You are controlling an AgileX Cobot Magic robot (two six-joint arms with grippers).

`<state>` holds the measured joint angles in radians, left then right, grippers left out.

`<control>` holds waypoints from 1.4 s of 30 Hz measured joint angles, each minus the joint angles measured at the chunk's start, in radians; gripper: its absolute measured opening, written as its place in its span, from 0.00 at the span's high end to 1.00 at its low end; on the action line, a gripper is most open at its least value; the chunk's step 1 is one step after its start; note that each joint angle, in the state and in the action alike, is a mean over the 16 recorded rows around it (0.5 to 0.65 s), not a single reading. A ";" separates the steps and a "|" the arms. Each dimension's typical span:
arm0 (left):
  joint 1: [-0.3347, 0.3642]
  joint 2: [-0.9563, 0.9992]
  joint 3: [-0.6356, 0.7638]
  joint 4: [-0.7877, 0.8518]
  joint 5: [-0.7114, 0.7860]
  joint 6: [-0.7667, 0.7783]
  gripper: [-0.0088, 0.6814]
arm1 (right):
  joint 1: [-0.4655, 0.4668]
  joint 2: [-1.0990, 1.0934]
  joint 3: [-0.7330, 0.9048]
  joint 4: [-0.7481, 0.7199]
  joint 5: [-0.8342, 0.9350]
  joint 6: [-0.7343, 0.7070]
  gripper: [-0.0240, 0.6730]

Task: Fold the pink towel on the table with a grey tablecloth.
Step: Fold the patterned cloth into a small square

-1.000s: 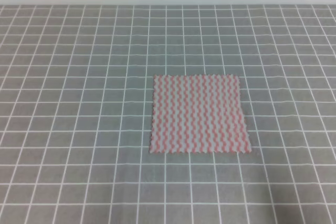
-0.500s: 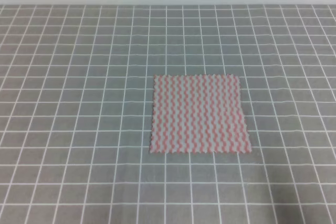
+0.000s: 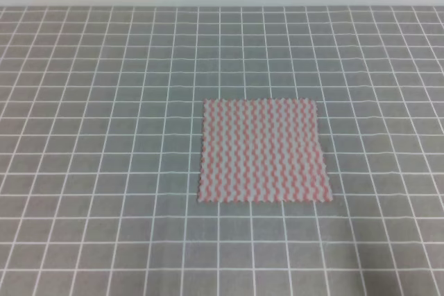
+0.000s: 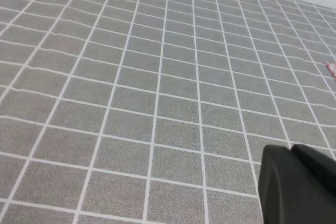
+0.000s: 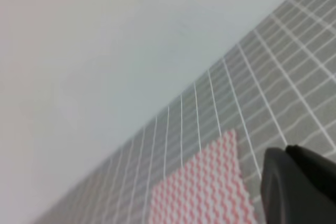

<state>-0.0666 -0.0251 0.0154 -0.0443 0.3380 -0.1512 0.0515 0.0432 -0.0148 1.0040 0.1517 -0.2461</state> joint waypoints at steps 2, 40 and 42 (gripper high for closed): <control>0.000 0.000 0.000 0.000 -0.001 0.000 0.99 | 0.000 0.005 -0.024 0.019 0.024 -0.041 0.99; -0.001 0.167 -0.155 -0.681 -0.038 0.152 0.99 | 0.000 0.691 -0.490 -0.213 0.310 -0.385 0.99; -0.001 0.243 -0.209 -0.681 0.023 0.235 0.99 | 0.001 0.755 -0.522 -0.232 0.337 -0.384 0.99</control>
<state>-0.0674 0.2180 -0.1940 -0.7249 0.3608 0.0839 0.0526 0.7982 -0.5372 0.7719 0.4884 -0.6299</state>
